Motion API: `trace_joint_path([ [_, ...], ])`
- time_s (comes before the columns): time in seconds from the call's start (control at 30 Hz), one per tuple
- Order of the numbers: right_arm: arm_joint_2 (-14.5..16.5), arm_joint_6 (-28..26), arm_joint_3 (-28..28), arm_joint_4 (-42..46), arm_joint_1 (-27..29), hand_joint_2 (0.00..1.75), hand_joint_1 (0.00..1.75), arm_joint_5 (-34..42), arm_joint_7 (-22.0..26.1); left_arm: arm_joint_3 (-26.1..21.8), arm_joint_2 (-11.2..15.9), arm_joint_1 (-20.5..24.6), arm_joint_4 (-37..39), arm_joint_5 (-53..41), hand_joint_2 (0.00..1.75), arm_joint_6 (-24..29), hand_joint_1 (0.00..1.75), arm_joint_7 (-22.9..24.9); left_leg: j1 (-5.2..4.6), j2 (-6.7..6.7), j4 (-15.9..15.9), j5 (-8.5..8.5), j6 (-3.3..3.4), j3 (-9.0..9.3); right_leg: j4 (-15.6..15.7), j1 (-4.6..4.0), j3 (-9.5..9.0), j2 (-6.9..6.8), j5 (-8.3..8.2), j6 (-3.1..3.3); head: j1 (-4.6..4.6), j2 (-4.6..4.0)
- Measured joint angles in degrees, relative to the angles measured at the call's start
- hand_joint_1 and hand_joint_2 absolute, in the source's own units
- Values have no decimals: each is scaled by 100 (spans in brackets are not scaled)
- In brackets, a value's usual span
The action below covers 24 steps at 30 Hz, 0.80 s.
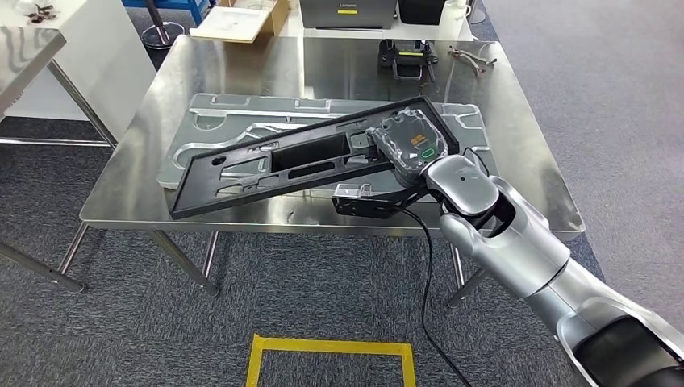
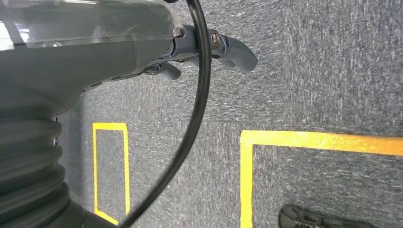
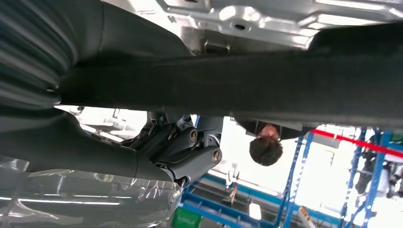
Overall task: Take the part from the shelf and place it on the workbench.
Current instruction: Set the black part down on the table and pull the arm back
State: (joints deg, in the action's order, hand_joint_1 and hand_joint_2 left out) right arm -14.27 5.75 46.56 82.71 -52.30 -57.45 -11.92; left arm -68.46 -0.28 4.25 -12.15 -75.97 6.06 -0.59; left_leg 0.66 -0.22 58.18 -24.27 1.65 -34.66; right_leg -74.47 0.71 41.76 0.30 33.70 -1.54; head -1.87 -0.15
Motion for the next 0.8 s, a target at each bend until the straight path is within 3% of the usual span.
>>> trace_joint_path([
  [0.03, -4, 0, 0, -1, 8, 175, 175, 1, 2, 0, -1, -2, 0, 0, 175, -1, 0, 0, -1, -4, 9, -19, -3, 15, 47, 4, 25, 0, -128, -1, 0, 0],
  [0.07, -9, 0, -1, -1, 11, 175, 175, 1, 3, 0, -2, -5, 0, 0, 175, -1, 0, 0, -1, -9, 19, -44, -10, 38, 311, 5, -64, -1, -346, 7, 0, 0],
  [0.1, -10, 0, -1, -1, 8, 175, 175, 1, 4, 0, -4, -7, 0, 0, 175, -1, 0, 0, -2, -13, 29, -71, -24, 61, 712, 3, -227, -2, -590, 26, 0, 0],
  [0.17, -12, -1, -3, 1, -5, 175, 175, 1, 7, 0, -9, -2, 0, 0, 175, -1, 0, 0, -22, -21, 52, -120, -70, 87, 1363, -23, -518, -3, -858, 76, 1, 0],
  [0.23, -12, -2, -3, 5, -10, 175, 175, 1, 13, 0, -13, 4, 0, 0, 175, -1, 0, 0, -37, -23, 54, -143, -125, 93, 1537, -52, -599, 3, -853, 126, 0, 0],
  [0.33, -19, -2, -4, 11, -12, 175, 175, -1, 20, 0, -16, 4, -1, 0, 175, 1, 0, 0, -25, -18, 136, -232, -218, 82, 1608, -20, -656, 7, -859, 223, -1, 0],
  [0.4, -20, -2, -6, 13, -18, 175, 175, -1, 20, 0, -16, 3, -2, 0, 175, 2, 0, 0, -2, -11, 624, -488, -273, -142, 1647, 2, -712, 1, -854, 279, -1, 0],
  [0.47, -20, -2, -5, 13, -16, 175, 175, 0, 21, 0, -17, 1, -1, 0, 175, 2, 0, 0, 12, -8, 1386, -772, -319, -549, 1645, 3, -739, -1, -826, 304, -1, 0],
  [0.5, -20, -2, -5, 13, -10, 175, 175, 1, 24, 0, -20, -4, -1, 0, 175, 2, 0, 0, 18, -8, 1620, -798, -334, -697, 1642, 3, -757, 0, -808, 306, -1, 0],
  [0.53, -20, -1, -4, 13, -3, 175, 175, 1, 28, 0, -21, -8, -1, -1, 175, 2, 0, 0, 24, -8, 1636, -706, -342, -745, 1638, 3, -780, 2, -787, 300, -2, 0],
  [0.6, -20, 1, -5, 13, 5, 175, 175, 1, 38, 0, -21, -11, -2, -5, 175, 2, 0, 0, 38, -5, 1039, -265, -336, -521, 1621, 5, -845, 4, -730, 273, -1, 0],
  [0.67, -20, 1, -5, 13, -4, 175, 175, 1, 39, 0, -18, -5, -2, -14, 175, 2, 0, -1, 26, -10, 348, 13, -300, -205, 1594, -10, -883, 7, -671, 221, -1, 0],
  [0.7, -20, 0, -5, 13, -10, 175, 175, 2, 39, 0, -18, -2, -2, -18, 175, 2, 0, -2, 15, -12, 169, 45, -275, -125, 1586, -19, -883, 8, -654, 193, -1, 0],
  [0.8, -20, 0, -6, 13, -17, 175, 175, 3, 44, 0, -19, -2, -2, -23, 175, 2, 0, -4, 5, -17, 76, 15, -180, -92, 1596, -25, -880, 6, -632, 112, -1, 0],
])
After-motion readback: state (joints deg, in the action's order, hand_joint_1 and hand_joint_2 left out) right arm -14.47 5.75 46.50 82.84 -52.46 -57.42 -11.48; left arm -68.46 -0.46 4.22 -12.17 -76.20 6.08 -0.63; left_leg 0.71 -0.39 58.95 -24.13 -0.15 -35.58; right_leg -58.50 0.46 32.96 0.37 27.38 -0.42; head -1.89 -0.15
